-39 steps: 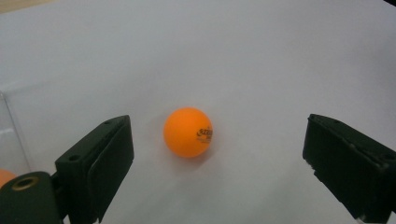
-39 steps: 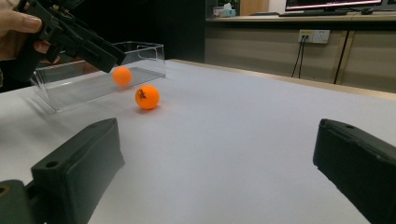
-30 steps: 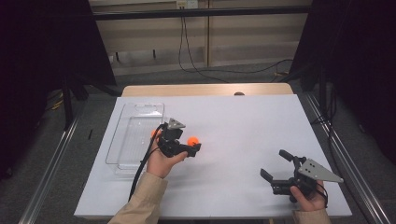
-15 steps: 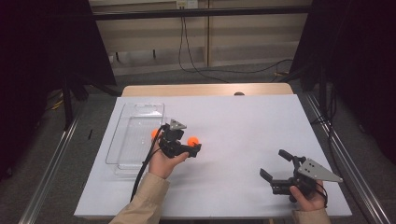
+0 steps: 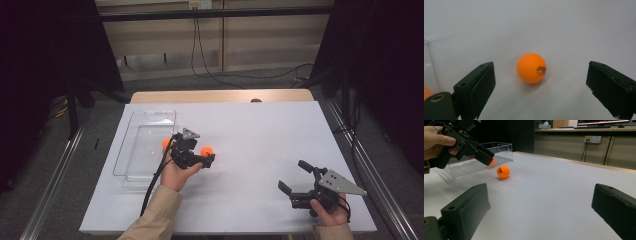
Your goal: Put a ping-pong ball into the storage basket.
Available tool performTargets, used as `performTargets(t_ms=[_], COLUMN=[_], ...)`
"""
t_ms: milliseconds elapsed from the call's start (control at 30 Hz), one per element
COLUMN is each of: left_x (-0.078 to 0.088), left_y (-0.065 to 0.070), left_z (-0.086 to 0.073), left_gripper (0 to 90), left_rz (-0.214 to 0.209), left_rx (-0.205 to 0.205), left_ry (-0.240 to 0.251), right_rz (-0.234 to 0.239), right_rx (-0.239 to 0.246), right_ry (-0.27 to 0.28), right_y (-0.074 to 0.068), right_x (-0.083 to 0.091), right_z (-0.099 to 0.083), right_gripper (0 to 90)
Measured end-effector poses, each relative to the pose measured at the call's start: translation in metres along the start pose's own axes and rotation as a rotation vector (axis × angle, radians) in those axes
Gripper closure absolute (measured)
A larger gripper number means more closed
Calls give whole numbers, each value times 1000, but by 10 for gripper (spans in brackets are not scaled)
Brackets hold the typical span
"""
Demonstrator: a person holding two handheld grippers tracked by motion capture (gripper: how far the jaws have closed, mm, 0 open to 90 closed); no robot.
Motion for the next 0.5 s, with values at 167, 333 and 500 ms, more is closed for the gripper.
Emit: performTargets(t_ms=[167,333,500], left_x=[-4,-5,-7], left_y=[0,-1,-1], left_z=[-1,0,0], left_gripper=[87,87,87], left_rz=[6,10,12], left_rx=[8,9,7], left_ry=[-2,0,6], right_rz=[0,-2,0], right_rx=[0,-1,-2], right_ry=[1,0,2], right_y=[0,0,0], right_x=[0,0,0], right_z=[0,0,0], right_gripper=[7,7,7])
Point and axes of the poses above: each handheld gripper's, and its own axes: x roughly backward along the jaws, z roughly out of its top, y roughly to its right, the point moved 4 cm from there along -x, roughly forward along the jaws, and after that the axes turned 7 degrees about -z, right-handed, at the moved point
